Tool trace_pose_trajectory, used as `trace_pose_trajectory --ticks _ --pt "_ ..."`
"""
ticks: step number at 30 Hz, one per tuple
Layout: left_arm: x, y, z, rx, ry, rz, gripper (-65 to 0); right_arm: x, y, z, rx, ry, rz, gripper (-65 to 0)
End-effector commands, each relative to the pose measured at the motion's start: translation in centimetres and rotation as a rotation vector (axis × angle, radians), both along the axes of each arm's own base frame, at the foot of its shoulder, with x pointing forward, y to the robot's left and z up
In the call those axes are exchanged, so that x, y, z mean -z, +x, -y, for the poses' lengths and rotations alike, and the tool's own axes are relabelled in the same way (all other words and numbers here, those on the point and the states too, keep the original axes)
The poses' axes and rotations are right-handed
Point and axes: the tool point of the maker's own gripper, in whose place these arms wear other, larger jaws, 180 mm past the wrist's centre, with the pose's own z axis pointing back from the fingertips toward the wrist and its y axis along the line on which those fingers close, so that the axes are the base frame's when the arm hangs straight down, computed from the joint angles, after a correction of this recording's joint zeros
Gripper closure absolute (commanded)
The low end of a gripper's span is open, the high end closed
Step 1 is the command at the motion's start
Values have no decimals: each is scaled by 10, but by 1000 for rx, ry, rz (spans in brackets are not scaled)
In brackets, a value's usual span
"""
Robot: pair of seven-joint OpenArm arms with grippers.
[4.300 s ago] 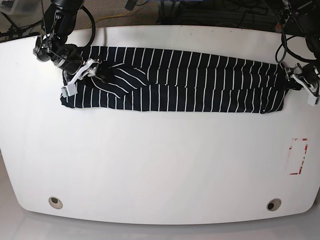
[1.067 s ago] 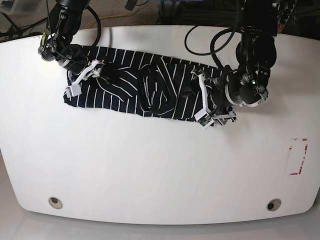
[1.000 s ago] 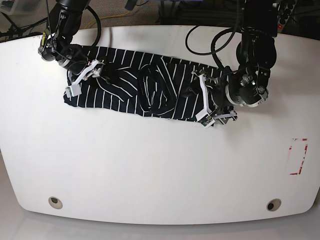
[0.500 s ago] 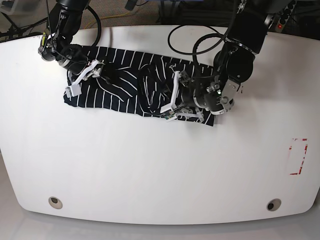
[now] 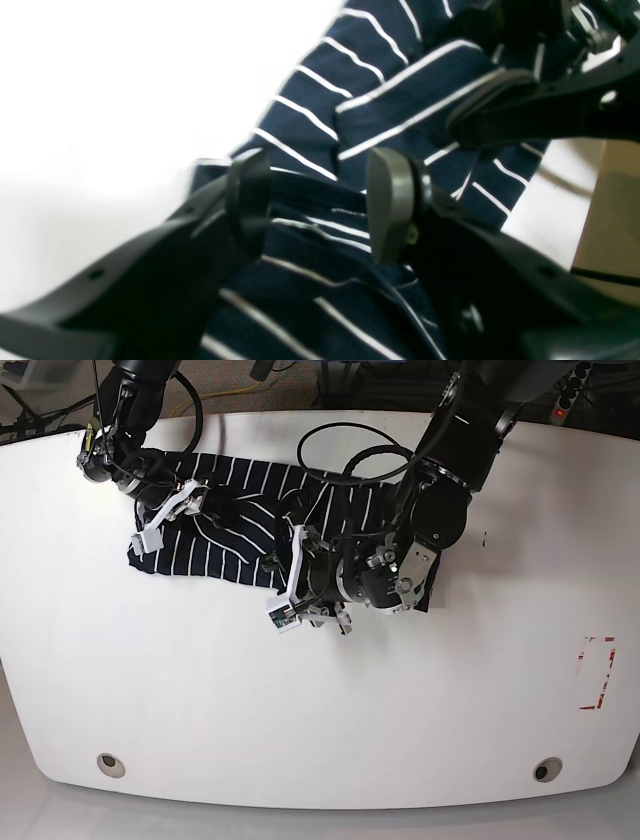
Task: Fold the T-shirt properly
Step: 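Release the folded end and move the left gripper to the strip's side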
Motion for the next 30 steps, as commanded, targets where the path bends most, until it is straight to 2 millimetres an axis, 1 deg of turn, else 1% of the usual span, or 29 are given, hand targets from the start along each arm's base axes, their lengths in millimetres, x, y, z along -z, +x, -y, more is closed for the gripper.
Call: trace_pose_trajectory --ticks 1,2,4,5,6,8,12,14,15,18,20,21,23,27,28,30 --pt "-50 12 8 4 -102 125 -287 10 -10 5 -22 -45 -62 -488" --pt "-51 12 0 -13 -104 134 -287 10 -10 5 -20 -44 -61 -488" --pt "-49 12 -24 -57 -92 149 -287 8 -9 5 -18 -43 -56 -488" --pt "-48 12 -31 -71 -87 151 -287 8 -8 5 -18 -43 -54 -488" --pt "-48 13 -44 -97 -79 158 -287 2 0 5 -14 -32 -29 -488" --pt "-40 13 -69 -148 -55 151 -287 -8 8 6 -6 1 7 -491" --pt "-20 5 -112 -232 -7 116 -287 -28 18 19 34 57 73 -493" --pt "-13 3 -127 -268 7 99 -287 -35 21 23 57 84 97 -493" --pt "-7 0 -139 -290 20 87 -287 -41 25 29 72 95 120 -491" --pt "2 -6 -160 -293 46 80 -285 -57 32 47 93 93 165 -491" --pt "5 -8 -172 -307 59 82 -283 -61 33 56 97 78 169 -491" --pt "7 -9 -185 -346 64 74 -283 -63 31 67 111 60 168 -491" --pt "9 -9 -195 -378 66 66 -283 -65 30 79 135 42 170 -493" --pt "33 -9 -218 -454 73 -17 -283 -76 28 115 204 -9 190 -493" --pt "37 -9 -222 -469 72 -34 -283 -76 27 120 211 -17 187 -493" --pt "45 -10 -230 -496 73 -63 -283 -69 23 133 226 -21 153 -493"
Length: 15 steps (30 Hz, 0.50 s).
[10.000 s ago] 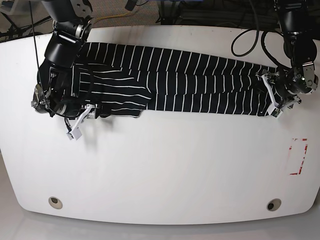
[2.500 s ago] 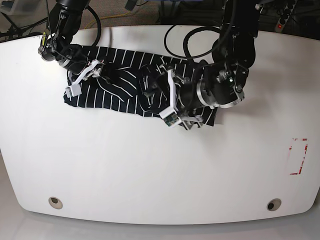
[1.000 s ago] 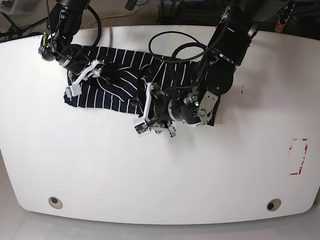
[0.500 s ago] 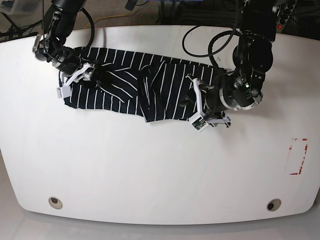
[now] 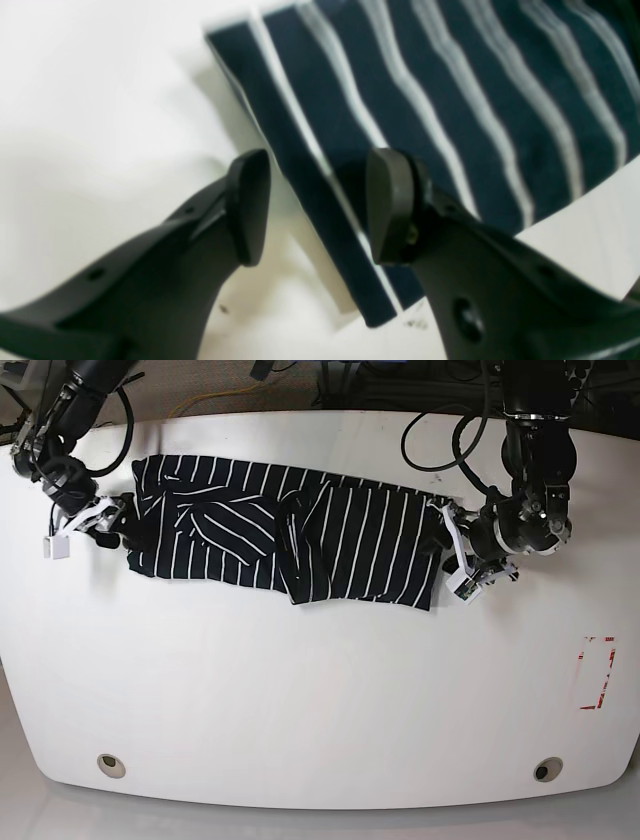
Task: Fold the T-shirt properly
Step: 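Release the folded end and move the left gripper to the strip's side, then grasp both ends of the folded shirt and push them toward each other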
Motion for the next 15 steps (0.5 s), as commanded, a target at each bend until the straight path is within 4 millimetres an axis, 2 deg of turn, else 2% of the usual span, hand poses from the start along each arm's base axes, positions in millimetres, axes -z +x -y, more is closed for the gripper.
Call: trace_pose_trajectory --ticks 1,5,9,14,15 --pt "-3 8 -7 -28 -25 15 -283 -9 6 17 16 1 29 -493" --pt "9 7 -9 -48 -50 -13 -283 13 -3 24 47 51 -34 -493" --pt "9 13 -11 -58 -55 -16 -281 26 -9 22 58 86 -70 -493" --pt "10 12 -11 -59 -57 -18 -281 36 -13 -3 38 128 -80 -491" --pt "11 12 -11 -60 -57 -20 -281 38 -13 -14 17 137 -83 -491"
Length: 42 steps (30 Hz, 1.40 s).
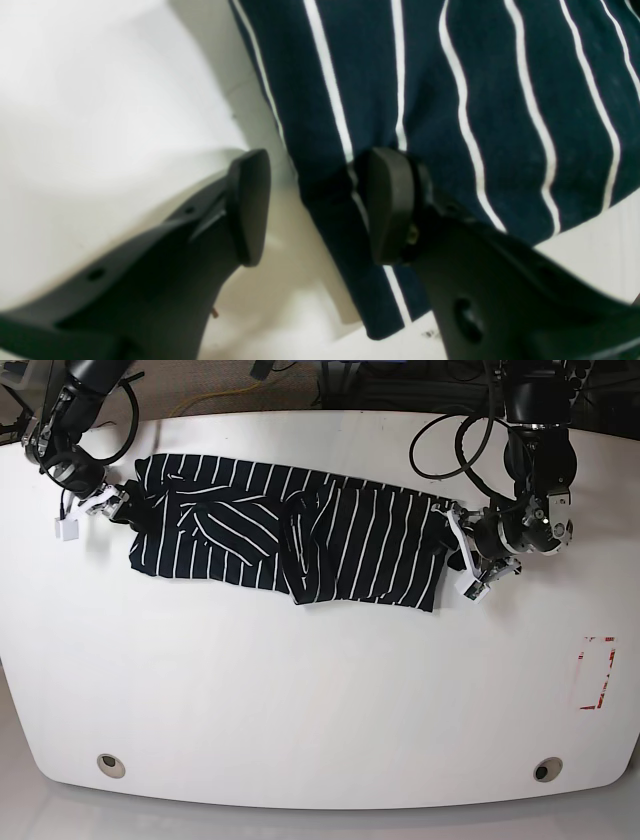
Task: Fold the T-shirt properly
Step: 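Grasp both ends of the folded shirt and push them toward each other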
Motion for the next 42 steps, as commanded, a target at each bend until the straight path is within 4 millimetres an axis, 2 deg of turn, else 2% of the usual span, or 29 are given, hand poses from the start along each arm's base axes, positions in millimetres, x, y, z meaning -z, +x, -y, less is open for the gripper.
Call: trace_pose_trajectory --ticks 1,5,9,11,14,15,17,19,23,26,30,36,42 --pt "-10 8 -1 -3 -12 37 -281 -9 8 -17 -48 -2 45 -491" --pt "-10 8 0 -2 -11 40 -281 -5 11 -50 -92 42 54 -488" --pt "-10 8 1 -2 -11 39 -281 -2 13 -70 -85 95 62 -487" --pt "-9 7 1 1 -8 36 -281 -1 15 -79 -87 115 68 -466" --pt "-5 0 2 4 -8 22 -281 -5 22 -87 -97 124 91 -357" --pt "-3 -2 2 3 -9 17 -281 -6 24 -88 -96 125 97 -293" --pt "-2 -3 2 3 -9 14 -281 -7 25 -87 -88 124 105 -119" --pt "-2 -4 3 5 -9 13 -281 -7 25 -86 -87 122 107 -6" --pt "0 -4 3 3 -12 7 -281 -20 28 -74 -104 60 135 0" --pt "1 -7 18 32 -28 1 -281 -30 27 -68 -104 -12 128 0" --pt "3 -10 31 71 -31 -3 -281 -58 35 -65 -128 -151 166 0" --pt "3 -12 51 94 -55 -9 -281 -94 42 -83 -199 -229 241 0" --pt "4 -11 55 69 -68 -17 -281 -135 52 -111 -238 -114 394 0"
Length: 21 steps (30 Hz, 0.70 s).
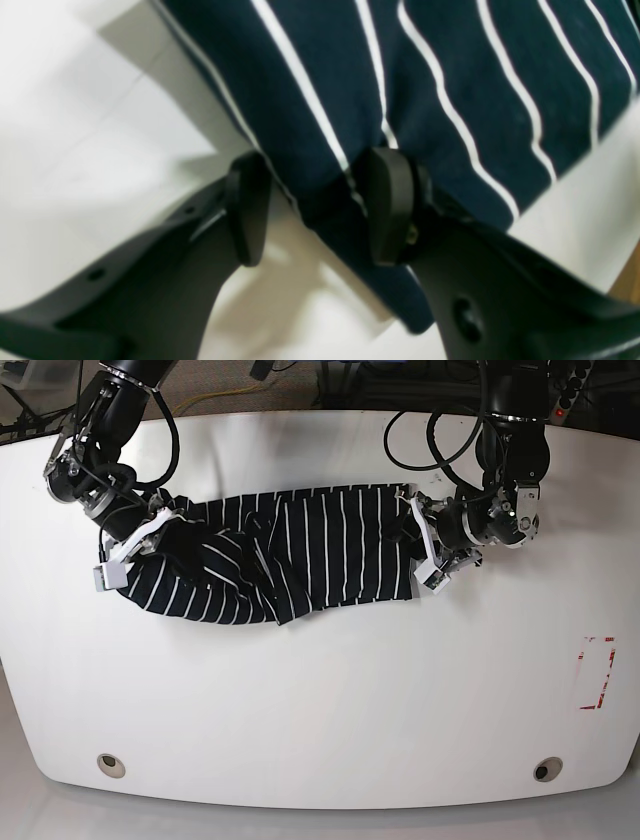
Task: Fold the T-shirt properly
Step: 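Grasp both ends of the folded shirt and push them toward each other, then fold the right-held end over onto the bundle, then open the left gripper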
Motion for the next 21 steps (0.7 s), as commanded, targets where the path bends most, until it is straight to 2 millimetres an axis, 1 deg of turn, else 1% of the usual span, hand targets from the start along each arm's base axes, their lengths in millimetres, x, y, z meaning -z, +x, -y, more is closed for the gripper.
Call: trace_pose_trajectory --ticks 1,3,4,5,6,12,17,20,21 --pt "-5 4 -2 -1 7 16 -281 -30 8 -11 -39 65 107 0" --pt "-3 2 -1 1 5 9 -281 -32 8 -21 -65 84 115 0" --pt "-3 2 0 0 3 9 -281 -32 8 -29 -89 93 116 0" --pt "-2 2 4 0 -6 6 -281 -32 8 -45 -130 115 114 0" --pt "-2 2 7 0 -13 6 -281 -35 10 -57 -161 122 122 0" --pt "-4 2 10 0 -22 9 -281 -29 17 -102 -278 73 110 0" --pt "-3 2 10 0 -22 7 -281 -25 24 -129 -328 22 107 0" --pt "-3 2 11 0 -23 7 -281 -12 26 -145 -378 -52 77 0" --pt "-3 2 11 0 -23 7 -281 -12 30 -151 -390 -69 87 0"
